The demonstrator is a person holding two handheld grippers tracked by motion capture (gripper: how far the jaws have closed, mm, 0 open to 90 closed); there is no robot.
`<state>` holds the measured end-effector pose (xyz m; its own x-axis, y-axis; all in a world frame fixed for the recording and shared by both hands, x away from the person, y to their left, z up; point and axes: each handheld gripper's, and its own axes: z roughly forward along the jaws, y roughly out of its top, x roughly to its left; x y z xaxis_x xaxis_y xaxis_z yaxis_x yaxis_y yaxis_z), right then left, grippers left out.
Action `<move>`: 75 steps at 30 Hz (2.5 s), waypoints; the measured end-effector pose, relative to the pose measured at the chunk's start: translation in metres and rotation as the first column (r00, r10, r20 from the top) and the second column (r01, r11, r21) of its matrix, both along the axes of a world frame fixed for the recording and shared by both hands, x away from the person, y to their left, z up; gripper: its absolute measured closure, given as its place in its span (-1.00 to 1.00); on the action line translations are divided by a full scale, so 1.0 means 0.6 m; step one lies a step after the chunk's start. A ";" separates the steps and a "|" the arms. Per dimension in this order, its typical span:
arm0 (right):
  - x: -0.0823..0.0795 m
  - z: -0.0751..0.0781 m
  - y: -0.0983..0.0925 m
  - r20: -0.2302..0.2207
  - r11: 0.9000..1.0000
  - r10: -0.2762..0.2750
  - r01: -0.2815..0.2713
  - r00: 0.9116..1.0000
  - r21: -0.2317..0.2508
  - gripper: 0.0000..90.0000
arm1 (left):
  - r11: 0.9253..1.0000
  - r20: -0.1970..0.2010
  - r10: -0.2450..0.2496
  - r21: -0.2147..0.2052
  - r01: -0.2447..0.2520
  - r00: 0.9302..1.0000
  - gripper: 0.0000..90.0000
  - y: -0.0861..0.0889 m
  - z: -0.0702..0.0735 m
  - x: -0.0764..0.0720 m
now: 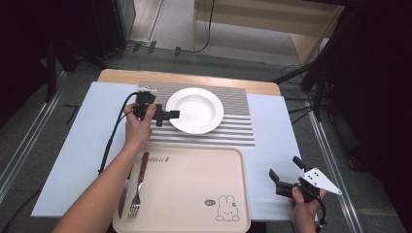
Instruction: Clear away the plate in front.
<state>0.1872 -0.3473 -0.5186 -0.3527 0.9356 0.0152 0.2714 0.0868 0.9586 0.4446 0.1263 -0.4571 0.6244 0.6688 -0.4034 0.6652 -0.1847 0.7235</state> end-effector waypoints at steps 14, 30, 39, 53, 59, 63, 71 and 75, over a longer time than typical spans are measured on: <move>0.000 0.000 0.000 -0.002 1.000 0.001 -0.001 1.000 0.001 -1.00 | 0.998 -0.062 0.061 0.021 -0.060 0.996 -0.94 -0.016 -0.030 0.037; 0.001 0.000 -0.001 0.000 1.000 0.006 -0.006 1.000 0.001 -1.00 | 0.992 -0.138 0.125 0.008 -0.125 0.983 -0.53 -0.017 -0.053 0.061; 0.001 0.000 -0.001 0.002 1.000 0.008 -0.008 1.000 0.003 -1.00 | 0.991 -0.181 0.134 -0.004 -0.137 0.974 -0.27 -0.017 -0.063 0.069; 0.003 -0.001 -0.003 0.005 1.000 0.007 -0.007 1.000 0.017 -1.00 | 0.989 -0.233 0.147 0.002 -0.151 0.961 -0.06 -0.029 -0.077 0.071; 0.002 -0.001 -0.003 0.005 1.000 0.003 -0.003 1.000 0.017 -1.00 | 0.985 -0.215 0.172 0.053 -0.164 0.961 0.34 -0.027 -0.076 0.072; 0.002 -0.001 -0.002 0.004 1.000 0.003 -0.003 1.000 0.011 -1.00 | 0.988 -0.231 0.153 0.024 -0.151 0.961 0.38 -0.022 -0.077 0.073; 0.002 -0.001 -0.002 0.003 1.000 0.001 -0.001 1.000 0.009 -1.00 | 0.996 -0.176 0.091 0.000 -0.092 0.980 0.60 -0.036 -0.050 0.055; 0.002 -0.001 -0.002 0.004 1.000 0.000 0.000 1.000 0.010 -1.00 | 0.997 -0.153 0.073 -0.003 -0.074 0.985 0.69 -0.041 -0.042 0.048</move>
<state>0.1883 -0.3485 -0.5192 -0.3528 0.9354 0.0228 0.2676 0.0775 0.9604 0.4731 0.1018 -0.4823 0.5042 0.7065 -0.4965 0.7797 -0.1254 0.6134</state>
